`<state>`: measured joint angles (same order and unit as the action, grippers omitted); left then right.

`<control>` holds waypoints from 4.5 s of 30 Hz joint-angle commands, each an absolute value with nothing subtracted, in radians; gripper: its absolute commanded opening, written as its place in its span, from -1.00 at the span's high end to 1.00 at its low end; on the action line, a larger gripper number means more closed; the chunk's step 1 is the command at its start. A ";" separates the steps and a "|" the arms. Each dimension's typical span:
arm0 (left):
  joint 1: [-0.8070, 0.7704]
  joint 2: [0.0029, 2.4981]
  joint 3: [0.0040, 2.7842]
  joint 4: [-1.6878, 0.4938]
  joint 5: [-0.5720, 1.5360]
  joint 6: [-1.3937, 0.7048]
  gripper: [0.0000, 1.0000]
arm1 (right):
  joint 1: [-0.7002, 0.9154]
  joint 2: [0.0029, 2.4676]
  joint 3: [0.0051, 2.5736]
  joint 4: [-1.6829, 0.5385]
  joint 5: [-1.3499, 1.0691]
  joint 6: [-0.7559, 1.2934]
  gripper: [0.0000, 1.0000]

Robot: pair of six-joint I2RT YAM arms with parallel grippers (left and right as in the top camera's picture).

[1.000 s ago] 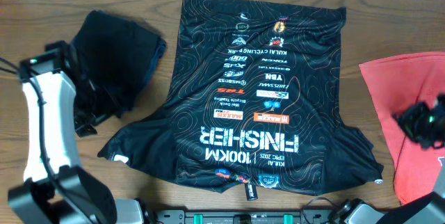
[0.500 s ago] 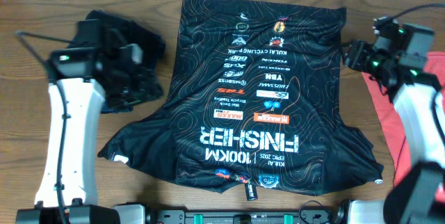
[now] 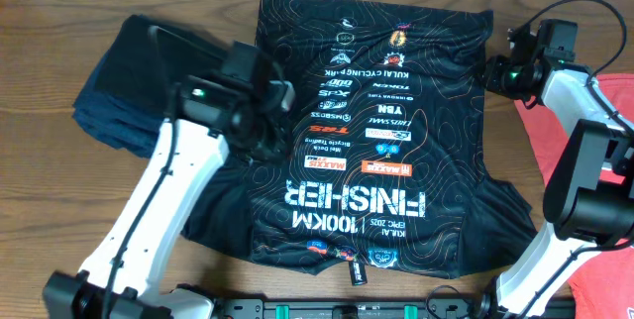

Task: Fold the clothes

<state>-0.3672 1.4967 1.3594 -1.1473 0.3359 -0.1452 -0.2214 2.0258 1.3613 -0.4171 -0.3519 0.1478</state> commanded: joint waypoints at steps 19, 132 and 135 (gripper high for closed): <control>-0.499 1.861 1.007 -0.992 0.462 -0.409 0.88 | -0.270 1.743 1.385 -0.640 -0.538 0.152 0.43; -0.058 1.645 1.116 -0.879 0.138 -0.262 0.17 | 0.096 2.197 1.374 -0.110 -0.130 0.431 0.98; -0.058 1.561 1.116 -0.882 0.200 -0.262 0.01 | 0.080 2.234 1.374 -0.111 -0.039 0.430 0.98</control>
